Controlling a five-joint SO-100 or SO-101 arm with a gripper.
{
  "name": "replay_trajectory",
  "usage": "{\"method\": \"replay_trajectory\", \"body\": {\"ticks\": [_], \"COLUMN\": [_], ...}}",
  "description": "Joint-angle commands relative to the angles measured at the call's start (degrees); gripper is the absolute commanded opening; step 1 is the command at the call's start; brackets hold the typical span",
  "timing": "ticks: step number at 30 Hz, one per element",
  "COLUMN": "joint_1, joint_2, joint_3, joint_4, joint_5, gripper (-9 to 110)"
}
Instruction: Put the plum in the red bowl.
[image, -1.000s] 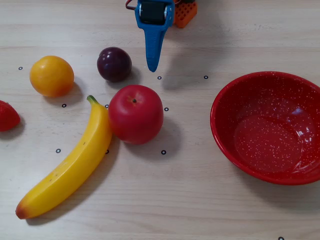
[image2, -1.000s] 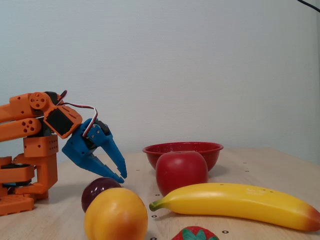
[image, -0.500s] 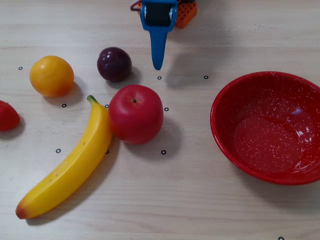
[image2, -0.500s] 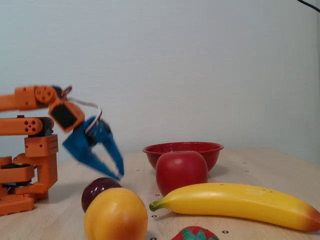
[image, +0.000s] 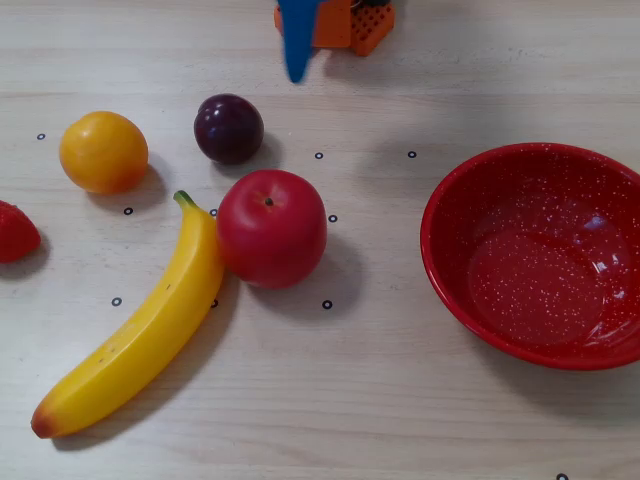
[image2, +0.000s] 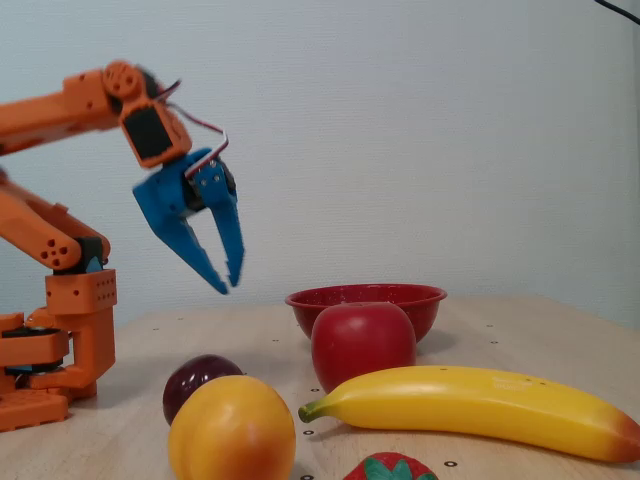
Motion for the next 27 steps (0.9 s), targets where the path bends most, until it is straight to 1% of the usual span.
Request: {"method": "replay_trajectory", "body": {"ticks": [1, 4, 6, 8, 10, 12, 14, 19, 27], "joint_1": [-2.90, -7.56, -10.11, -12.66, -15.21, -17.75, -19.95, -24.79, -30.06], "joint_2": [-3.34, -8.53, -11.69, -14.24, -16.26, -17.31, -17.75, -19.51, -26.63], "joint_3": [-8.35, -12.92, -15.47, -17.49, -18.63, -19.34, -19.60, -18.72, -15.82], "joint_4": [5.45, 10.20, 12.66, 14.68, 15.73, 16.61, 17.67, 19.16, 17.93], "joint_5": [4.39, 5.01, 5.54, 7.03, 9.32, 11.95, 15.91, 23.64, 33.49], "gripper": [1, 11, 14, 19, 25, 35, 41, 46, 44]}}
